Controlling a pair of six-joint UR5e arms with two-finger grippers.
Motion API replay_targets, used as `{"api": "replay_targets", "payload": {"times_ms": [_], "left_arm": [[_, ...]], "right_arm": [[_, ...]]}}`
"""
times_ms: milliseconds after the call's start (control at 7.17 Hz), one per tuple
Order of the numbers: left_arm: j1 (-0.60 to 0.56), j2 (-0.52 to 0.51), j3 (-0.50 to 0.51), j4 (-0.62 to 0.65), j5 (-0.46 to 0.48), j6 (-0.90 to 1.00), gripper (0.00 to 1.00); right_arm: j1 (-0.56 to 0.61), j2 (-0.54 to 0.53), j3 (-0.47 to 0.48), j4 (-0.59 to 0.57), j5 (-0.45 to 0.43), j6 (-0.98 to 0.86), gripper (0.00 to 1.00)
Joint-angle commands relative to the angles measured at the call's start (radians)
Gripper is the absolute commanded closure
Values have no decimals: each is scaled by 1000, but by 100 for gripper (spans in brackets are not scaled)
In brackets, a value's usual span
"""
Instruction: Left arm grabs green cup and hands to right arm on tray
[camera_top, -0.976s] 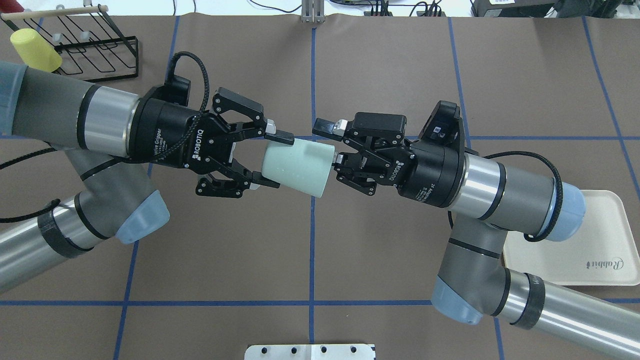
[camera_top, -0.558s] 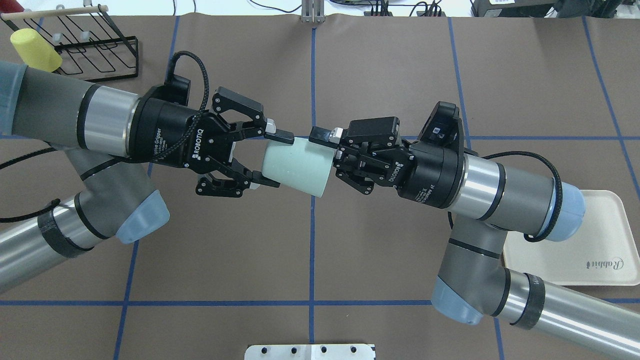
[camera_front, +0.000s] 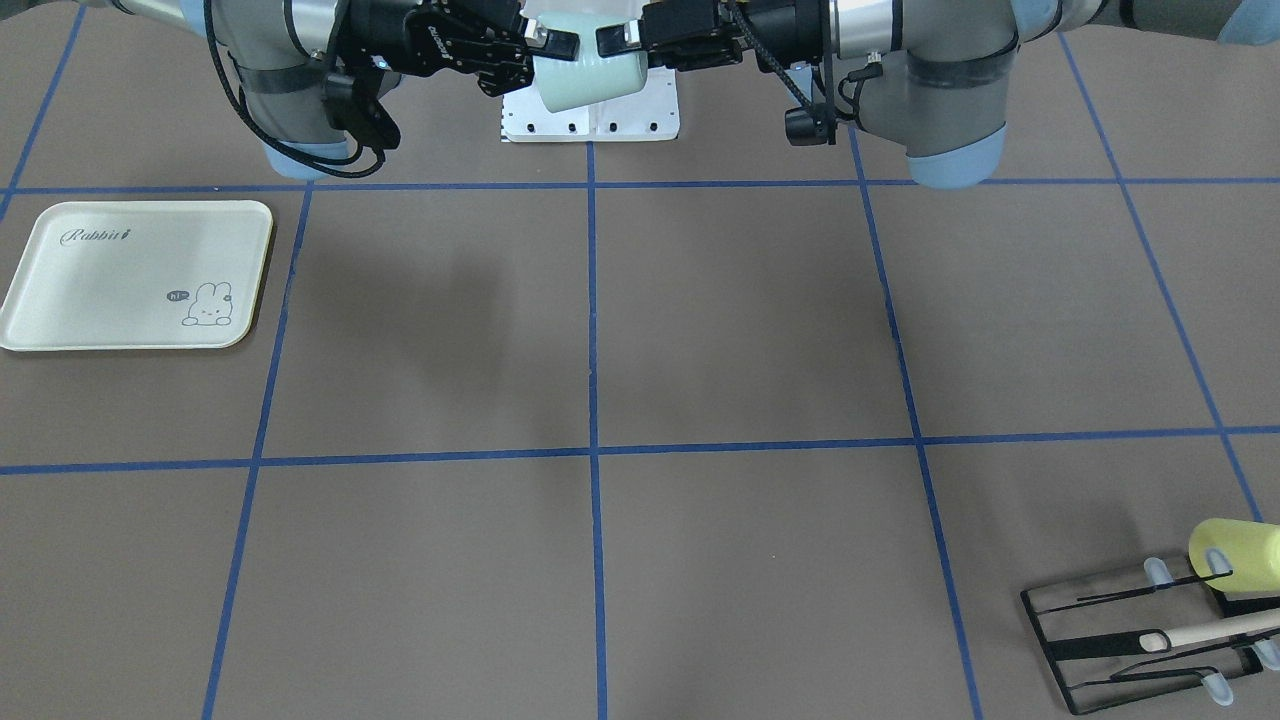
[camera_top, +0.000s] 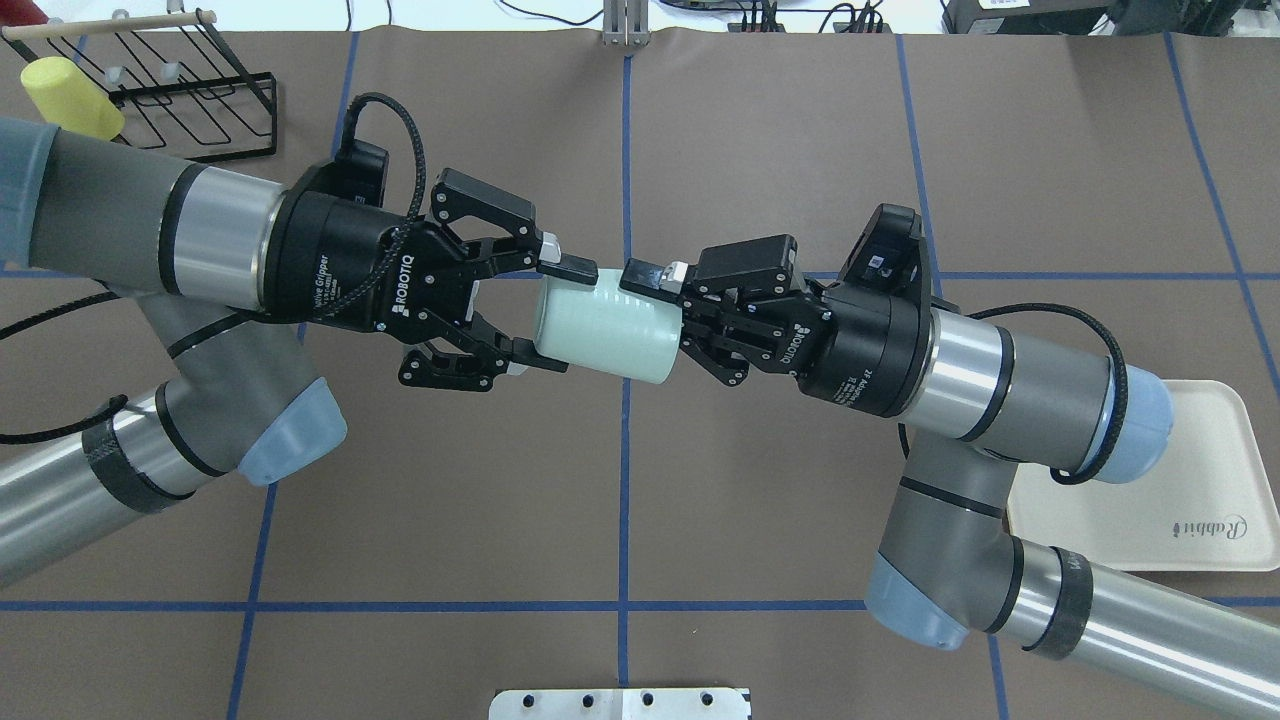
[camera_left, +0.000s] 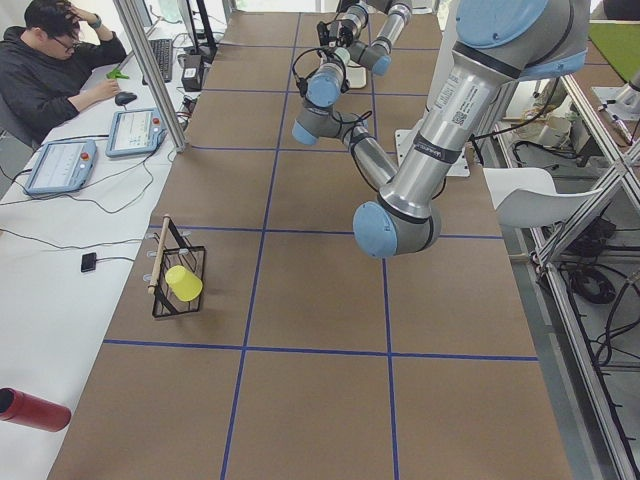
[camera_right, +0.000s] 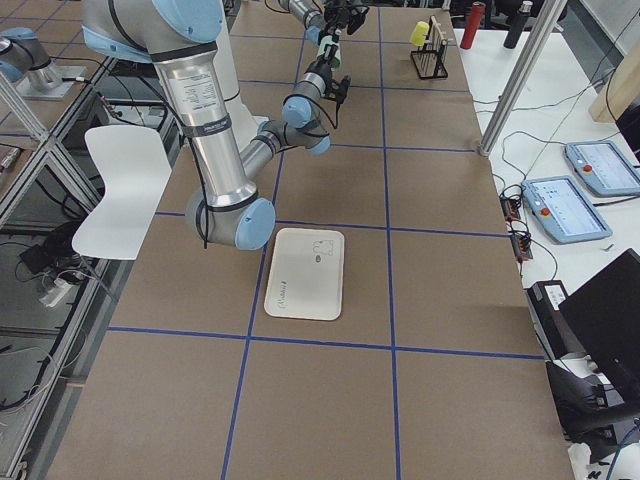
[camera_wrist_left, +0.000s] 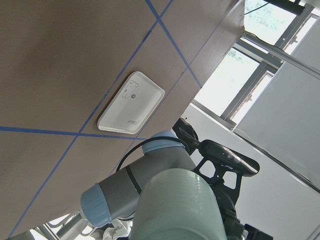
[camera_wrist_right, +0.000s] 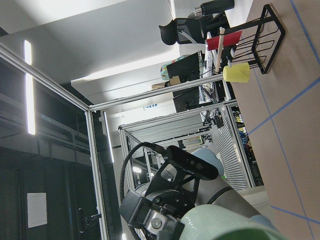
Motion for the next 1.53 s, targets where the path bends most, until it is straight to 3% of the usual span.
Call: {"api": "replay_targets", "payload": {"times_ms": [0, 279, 837, 1115, 1394], "left_arm": [[-2, -4, -2, -31, 40, 35, 0], [-4, -1, -2, -31, 47, 37, 0], [-14, 5, 10, -31, 47, 47, 0], [-24, 25, 10, -31, 47, 51, 0], [-74, 28, 13, -20, 34, 52, 0]], "right_arm": [[-1, -5, -1, 2, 1, 0, 100], [0, -8, 2, 4, 1, 0, 100], [35, -49, -10, 128, -13, 3, 100], [98, -51, -30, 119, -16, 18, 100], [182, -50, -108, 61, 11, 12, 100]]}}
